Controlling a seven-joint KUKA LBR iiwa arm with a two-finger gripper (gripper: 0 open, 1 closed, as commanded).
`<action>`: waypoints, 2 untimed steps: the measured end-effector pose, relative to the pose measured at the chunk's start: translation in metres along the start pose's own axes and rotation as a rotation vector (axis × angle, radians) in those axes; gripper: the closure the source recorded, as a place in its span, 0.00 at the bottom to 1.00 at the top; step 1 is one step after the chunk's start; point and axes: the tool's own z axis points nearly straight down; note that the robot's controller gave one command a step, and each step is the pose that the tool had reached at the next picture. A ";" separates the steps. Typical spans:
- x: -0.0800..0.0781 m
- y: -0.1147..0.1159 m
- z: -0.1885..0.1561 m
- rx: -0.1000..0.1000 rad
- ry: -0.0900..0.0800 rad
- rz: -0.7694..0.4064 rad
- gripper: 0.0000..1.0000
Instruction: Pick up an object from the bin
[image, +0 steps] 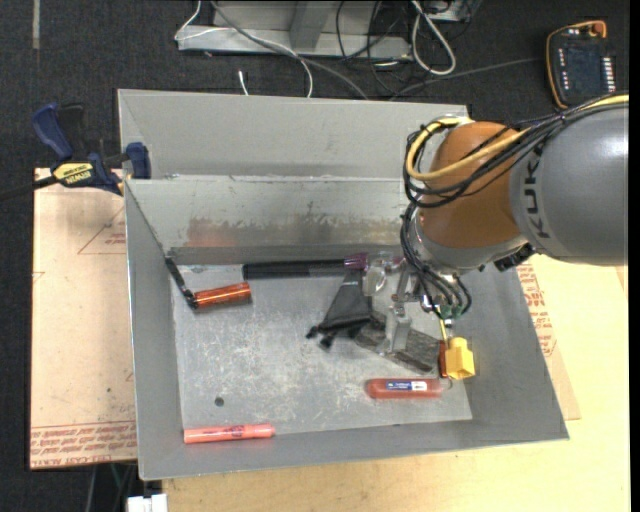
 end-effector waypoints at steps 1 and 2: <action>-0.001 0.000 -0.005 0.000 -0.006 -0.001 0.00; -0.004 -0.014 0.071 -0.001 -0.005 0.106 0.00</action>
Offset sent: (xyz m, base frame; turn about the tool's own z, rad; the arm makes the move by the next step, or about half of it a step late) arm 0.0032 -0.0151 -0.0714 0.1077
